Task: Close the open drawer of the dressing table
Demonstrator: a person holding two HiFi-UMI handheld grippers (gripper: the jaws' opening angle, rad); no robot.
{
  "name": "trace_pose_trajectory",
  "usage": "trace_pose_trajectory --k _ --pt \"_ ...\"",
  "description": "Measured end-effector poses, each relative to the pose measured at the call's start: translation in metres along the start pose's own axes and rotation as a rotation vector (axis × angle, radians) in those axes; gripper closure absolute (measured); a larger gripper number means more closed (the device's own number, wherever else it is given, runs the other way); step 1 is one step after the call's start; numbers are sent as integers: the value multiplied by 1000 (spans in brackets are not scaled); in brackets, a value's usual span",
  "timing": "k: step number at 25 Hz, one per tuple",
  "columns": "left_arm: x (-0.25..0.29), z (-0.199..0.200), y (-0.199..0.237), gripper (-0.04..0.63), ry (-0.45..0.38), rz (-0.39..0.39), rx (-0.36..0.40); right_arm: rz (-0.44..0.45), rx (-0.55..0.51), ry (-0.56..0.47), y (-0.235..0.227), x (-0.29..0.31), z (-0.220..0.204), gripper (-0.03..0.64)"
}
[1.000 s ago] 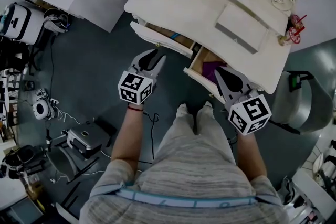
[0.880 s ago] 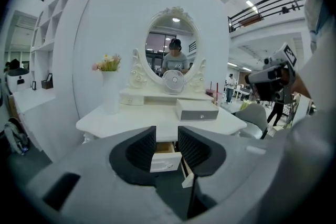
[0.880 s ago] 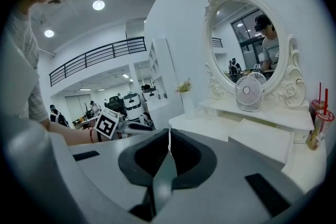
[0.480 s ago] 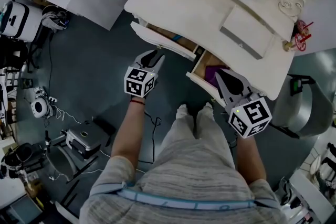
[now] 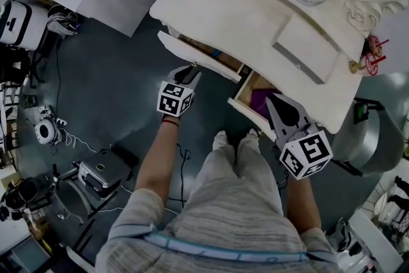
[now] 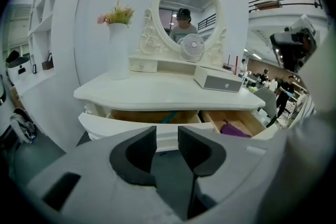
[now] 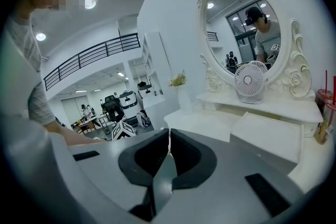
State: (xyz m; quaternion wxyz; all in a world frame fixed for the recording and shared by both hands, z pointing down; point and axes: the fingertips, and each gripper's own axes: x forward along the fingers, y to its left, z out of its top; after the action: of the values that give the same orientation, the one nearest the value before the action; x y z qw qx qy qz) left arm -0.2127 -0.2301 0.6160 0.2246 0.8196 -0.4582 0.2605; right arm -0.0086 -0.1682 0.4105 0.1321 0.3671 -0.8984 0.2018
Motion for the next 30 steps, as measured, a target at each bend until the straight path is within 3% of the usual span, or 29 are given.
trace_pose_trajectory --k 23,30 --pt "81 -71 50 471 271 76 -4 -29 59 27 -15 18 -11 604" --pt "88 -89 58 460 323 139 13 -35 69 32 -19 19 -12 604"
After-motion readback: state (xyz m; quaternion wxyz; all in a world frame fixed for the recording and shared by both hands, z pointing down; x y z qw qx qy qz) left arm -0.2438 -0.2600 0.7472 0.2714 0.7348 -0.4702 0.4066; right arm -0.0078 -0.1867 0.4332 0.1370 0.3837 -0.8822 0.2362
